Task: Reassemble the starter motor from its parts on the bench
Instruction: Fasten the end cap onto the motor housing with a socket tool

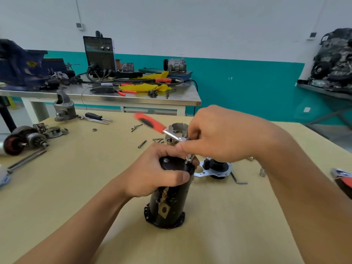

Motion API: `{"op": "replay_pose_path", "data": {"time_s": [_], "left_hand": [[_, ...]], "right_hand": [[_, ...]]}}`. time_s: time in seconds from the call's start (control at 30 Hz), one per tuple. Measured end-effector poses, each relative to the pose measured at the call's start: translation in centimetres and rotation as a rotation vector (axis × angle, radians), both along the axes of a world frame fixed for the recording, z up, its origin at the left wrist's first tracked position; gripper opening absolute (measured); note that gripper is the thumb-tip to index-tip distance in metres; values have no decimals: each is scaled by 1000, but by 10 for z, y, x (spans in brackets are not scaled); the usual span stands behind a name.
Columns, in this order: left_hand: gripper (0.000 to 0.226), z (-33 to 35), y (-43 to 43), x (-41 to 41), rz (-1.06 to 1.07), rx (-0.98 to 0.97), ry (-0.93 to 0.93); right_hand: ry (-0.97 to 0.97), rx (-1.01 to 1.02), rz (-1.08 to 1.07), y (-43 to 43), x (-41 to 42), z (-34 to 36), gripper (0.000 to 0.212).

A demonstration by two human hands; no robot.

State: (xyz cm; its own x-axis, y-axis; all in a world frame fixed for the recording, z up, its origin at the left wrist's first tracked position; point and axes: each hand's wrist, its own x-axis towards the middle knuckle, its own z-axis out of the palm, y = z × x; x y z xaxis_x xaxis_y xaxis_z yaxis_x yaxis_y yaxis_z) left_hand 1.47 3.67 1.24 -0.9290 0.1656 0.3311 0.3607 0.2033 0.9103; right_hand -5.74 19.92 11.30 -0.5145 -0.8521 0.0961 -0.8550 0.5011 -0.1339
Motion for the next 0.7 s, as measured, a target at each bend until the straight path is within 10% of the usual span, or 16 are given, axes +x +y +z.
{"op": "replay_pose_path", "data": {"time_s": [0.23,0.47,0.7], "left_hand": [[31,0,-1,-1,-10,-5,-10],[30,0,-2,0,8,-32,20],[29,-2,-1,-1,15,-12,3]], "right_hand": [[-145,-68,-160,-7,-11,-10,58],[-175,-9,182,8,-3,7,15],[-30,-25,57,2,-2,1,39]]}}
